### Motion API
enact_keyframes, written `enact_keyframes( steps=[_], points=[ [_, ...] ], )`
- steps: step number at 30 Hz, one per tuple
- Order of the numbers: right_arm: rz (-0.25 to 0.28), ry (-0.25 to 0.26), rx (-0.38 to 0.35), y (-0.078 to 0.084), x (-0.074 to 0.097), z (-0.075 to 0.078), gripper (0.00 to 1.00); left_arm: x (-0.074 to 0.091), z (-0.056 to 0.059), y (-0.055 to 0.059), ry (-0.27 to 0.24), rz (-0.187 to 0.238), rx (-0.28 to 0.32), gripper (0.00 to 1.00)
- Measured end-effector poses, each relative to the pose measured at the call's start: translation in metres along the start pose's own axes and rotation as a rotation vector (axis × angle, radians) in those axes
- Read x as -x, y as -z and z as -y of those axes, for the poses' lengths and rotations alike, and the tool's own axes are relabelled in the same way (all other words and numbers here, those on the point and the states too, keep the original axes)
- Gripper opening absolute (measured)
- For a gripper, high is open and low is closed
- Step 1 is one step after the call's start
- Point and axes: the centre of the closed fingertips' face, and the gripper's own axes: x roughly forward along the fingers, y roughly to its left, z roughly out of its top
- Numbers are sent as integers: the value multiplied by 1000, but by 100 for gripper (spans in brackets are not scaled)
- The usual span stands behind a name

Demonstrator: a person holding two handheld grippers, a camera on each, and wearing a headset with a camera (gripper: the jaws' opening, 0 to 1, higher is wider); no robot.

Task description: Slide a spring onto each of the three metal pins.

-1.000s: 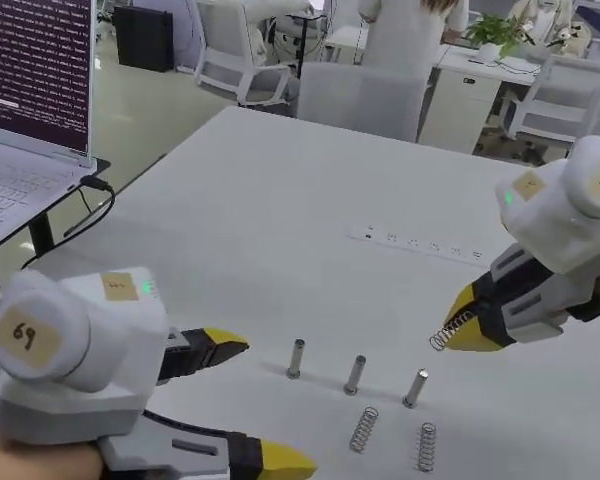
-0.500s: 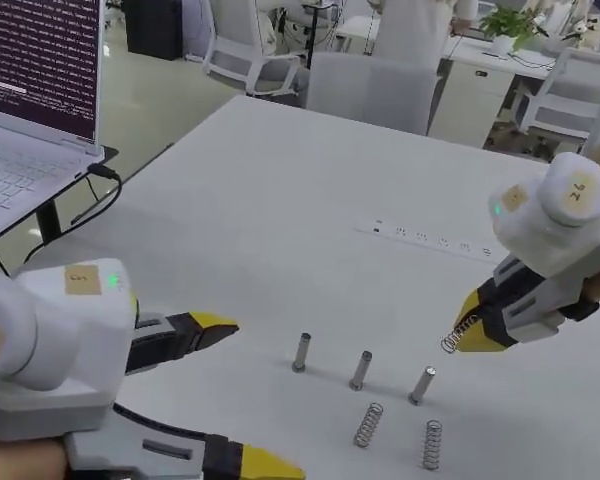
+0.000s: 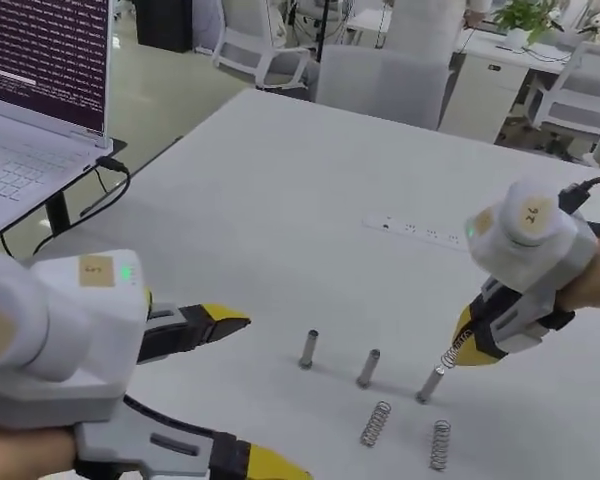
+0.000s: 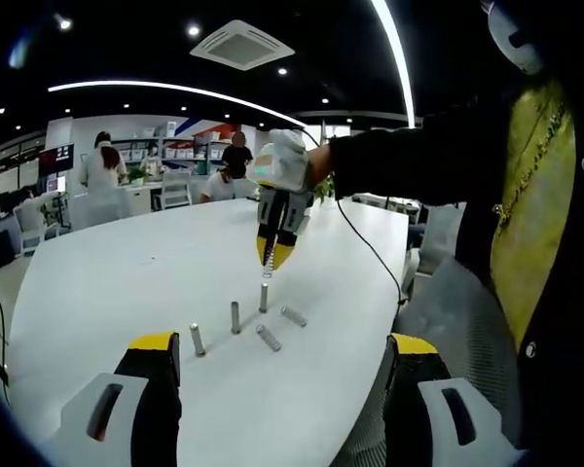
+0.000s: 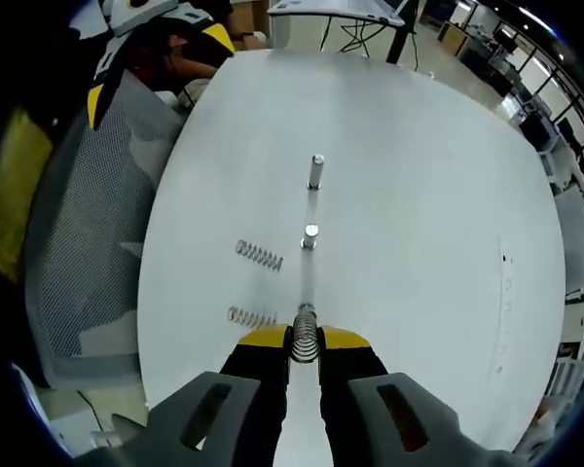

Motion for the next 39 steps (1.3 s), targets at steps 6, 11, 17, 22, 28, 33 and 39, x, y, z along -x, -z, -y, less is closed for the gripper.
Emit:
enact_keyframes(
  steps=[6, 11, 17, 22, 28, 33, 39],
  points=[
    [-20, -14, -3, 5, -6, 4, 8, 1, -1, 1, -2, 2, 11, 84],
    [-29, -26, -4, 6, -10, 6, 8, 1, -2, 3, -2, -3, 11, 83],
    [-35, -37, -2, 4, -11, 4, 8, 1, -3, 4, -2, -4, 14, 82],
    [-40, -41, 1, 3, -13, 4, 8, 2, -4, 5, -4, -4, 17, 81],
    [-53, -46, 3, 4, -21, 3, 8, 3, -4, 7, -2, -6, 19, 79],
    [-62, -49, 9, 4, -27, 3, 8, 4, -4, 7, -1, -7, 20, 79],
    [-79, -50, 17, 8, -37, 3, 8, 4, -4, 6, -4, -5, 17, 78]
  ],
)
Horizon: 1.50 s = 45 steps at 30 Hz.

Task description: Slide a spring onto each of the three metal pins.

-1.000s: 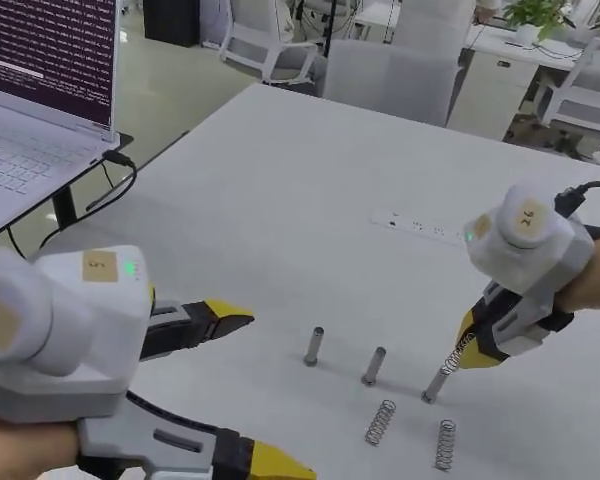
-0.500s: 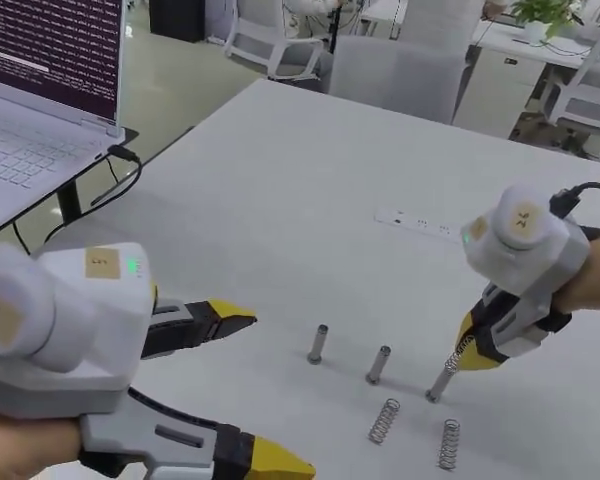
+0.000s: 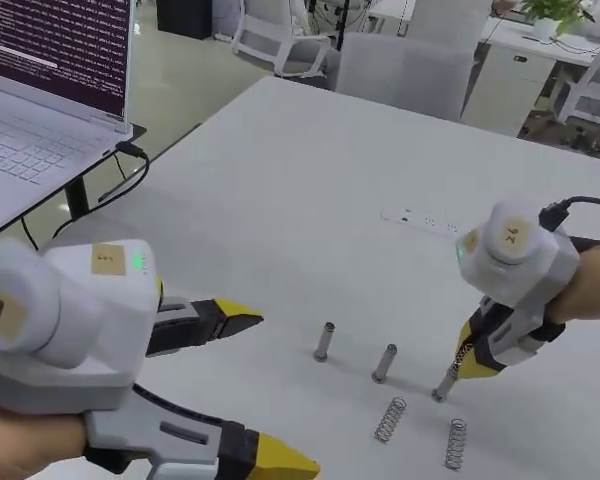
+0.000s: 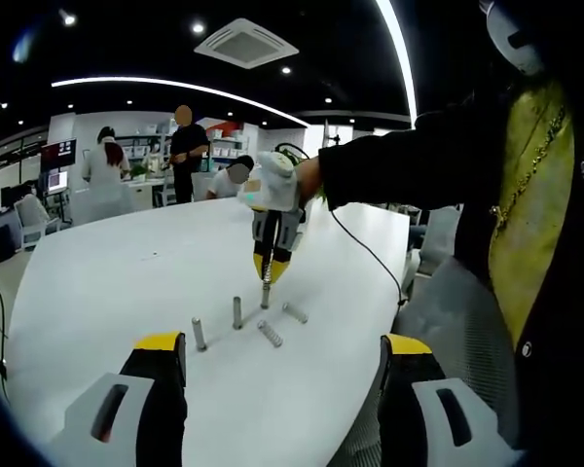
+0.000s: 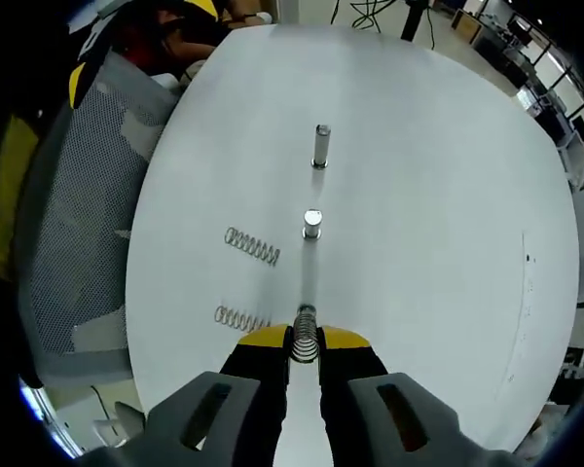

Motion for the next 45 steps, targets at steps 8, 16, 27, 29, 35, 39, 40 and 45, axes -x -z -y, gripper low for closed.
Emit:
enact_keyframes(
  steps=[8, 16, 27, 29, 35, 39, 40, 45],
  points=[
    [-11, 2, 0, 3, -16, -2, 8, 2, -1, 0, -4, 1, 0, 77],
    [-21, 21, -5, 6, -28, 2, 8, 2, -1, -1, -5, 2, -1, 77],
    [-24, 34, -10, 7, -34, 7, 9, 1, -1, -1, -2, -3, 0, 76],
    [-24, 35, -13, 7, -34, 7, 9, 1, -1, -1, -1, -3, 3, 76],
    [-22, 38, -13, 6, -35, 7, 10, 2, -1, 0, -1, -4, 3, 75],
    [-21, 42, -19, 7, -35, 7, 13, 3, 0, 1, -3, -5, 4, 75],
    [-19, 46, -20, 7, -34, 7, 13, 4, 0, 1, -2, -5, 4, 75],
    [-2, 55, -37, 10, -30, 7, 16, 4, 0, 0, -2, -5, 4, 75]
  ],
)
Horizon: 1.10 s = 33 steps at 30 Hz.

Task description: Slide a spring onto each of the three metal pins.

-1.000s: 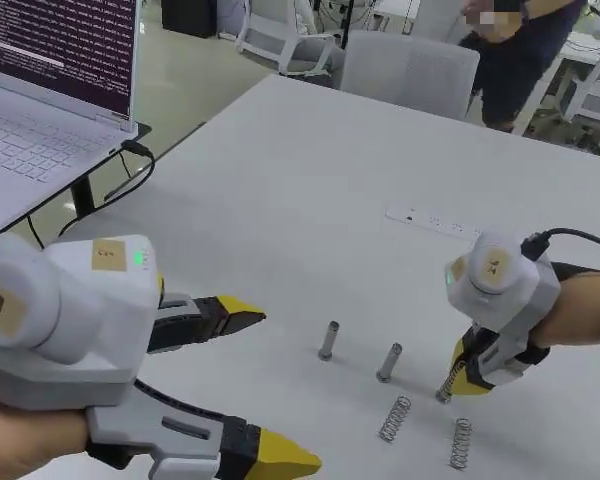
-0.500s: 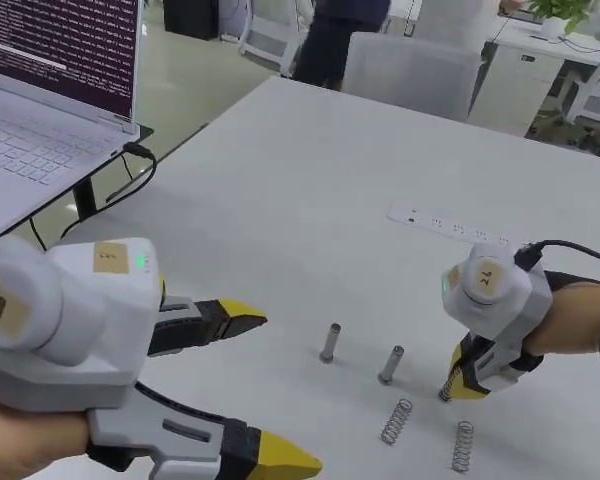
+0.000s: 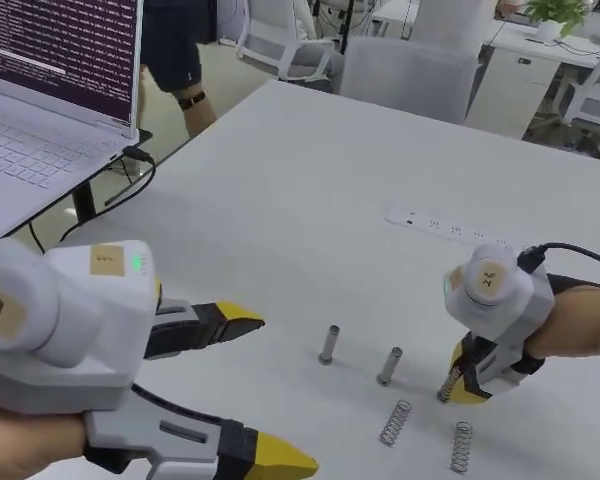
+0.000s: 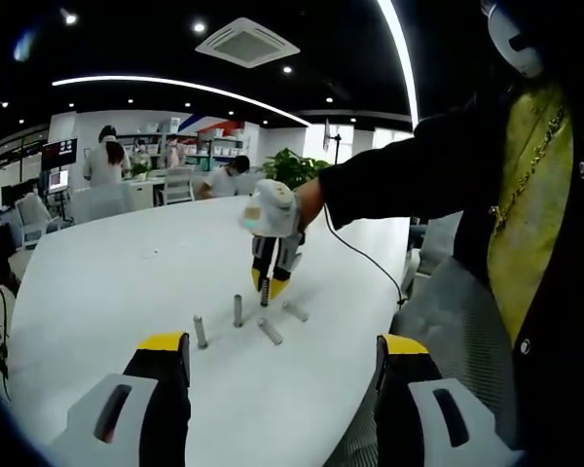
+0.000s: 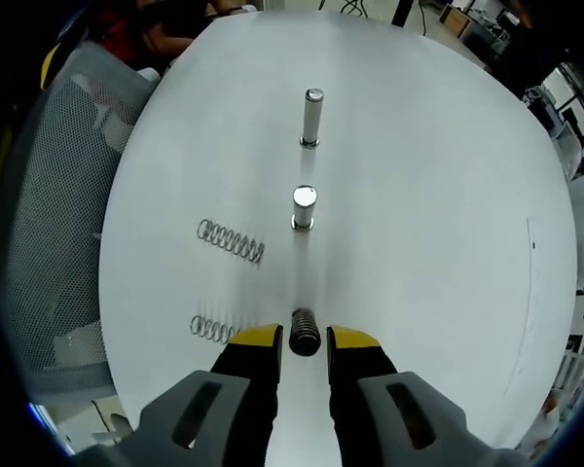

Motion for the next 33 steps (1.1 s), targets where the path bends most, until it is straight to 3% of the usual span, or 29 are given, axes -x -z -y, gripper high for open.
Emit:
enact_keyframes(
  steps=[8, 19, 23, 33],
  points=[
    [37, 25, -71, 13, 9, 4, 19, -1, 1, -1, 6, -1, -2, 74],
    [48, 20, -131, 24, -5, -3, 21, -1, 2, -3, 10, -6, -9, 74],
    [47, 16, -152, 30, -3, -4, 20, 1, 0, -3, 3, -5, -7, 74],
    [62, -4, -166, 40, 2, -37, 21, -2, 4, -6, 14, -4, -11, 73]
  ],
)
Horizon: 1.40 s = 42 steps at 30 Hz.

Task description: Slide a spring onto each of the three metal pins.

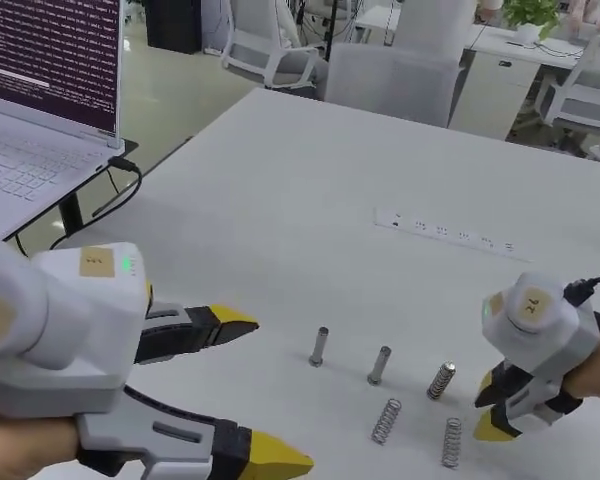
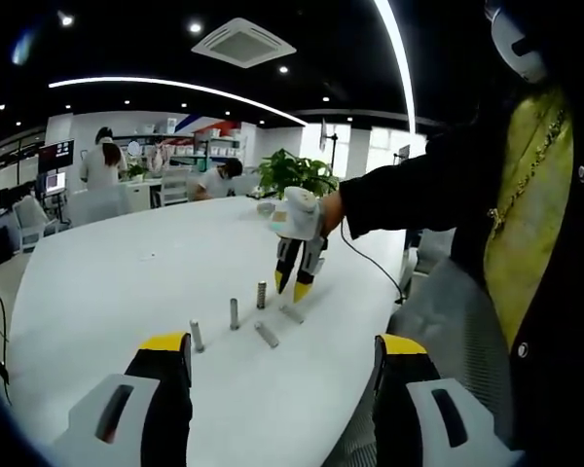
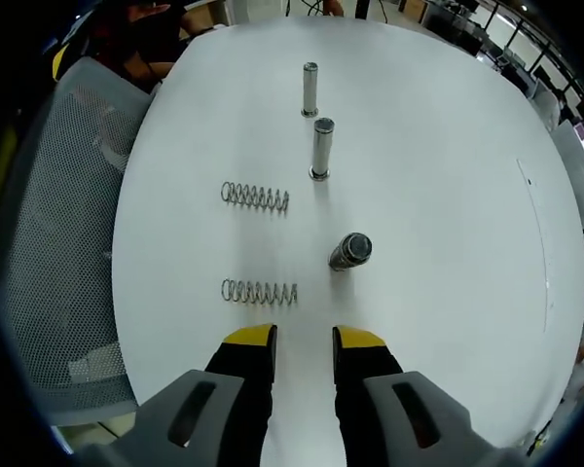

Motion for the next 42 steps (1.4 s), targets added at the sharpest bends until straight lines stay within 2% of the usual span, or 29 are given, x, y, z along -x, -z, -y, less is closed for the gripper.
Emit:
enact_keyframes(
  steps=[9, 12, 19, 22, 36, 42],
  points=[
    [46, -7, -29, -2, 1, -23, 23, 0, 3, -2, 9, 1, -10, 73],
    [83, -19, -71, -7, 2, -33, 24, 0, 5, -2, 12, 1, -13, 73],
    [84, -48, -109, -9, -6, -48, 28, 1, 8, -4, 18, 6, -20, 72],
    [90, -49, -159, -12, -8, -47, 32, 2, 9, -4, 20, 8, -23, 72],
    [100, 1, -200, -28, -20, -39, 36, 4, 9, -3, 20, 3, -23, 70],
    [124, 15, -253, -34, -22, -35, 40, 3, 9, -2, 22, 1, -22, 70]
  ],
)
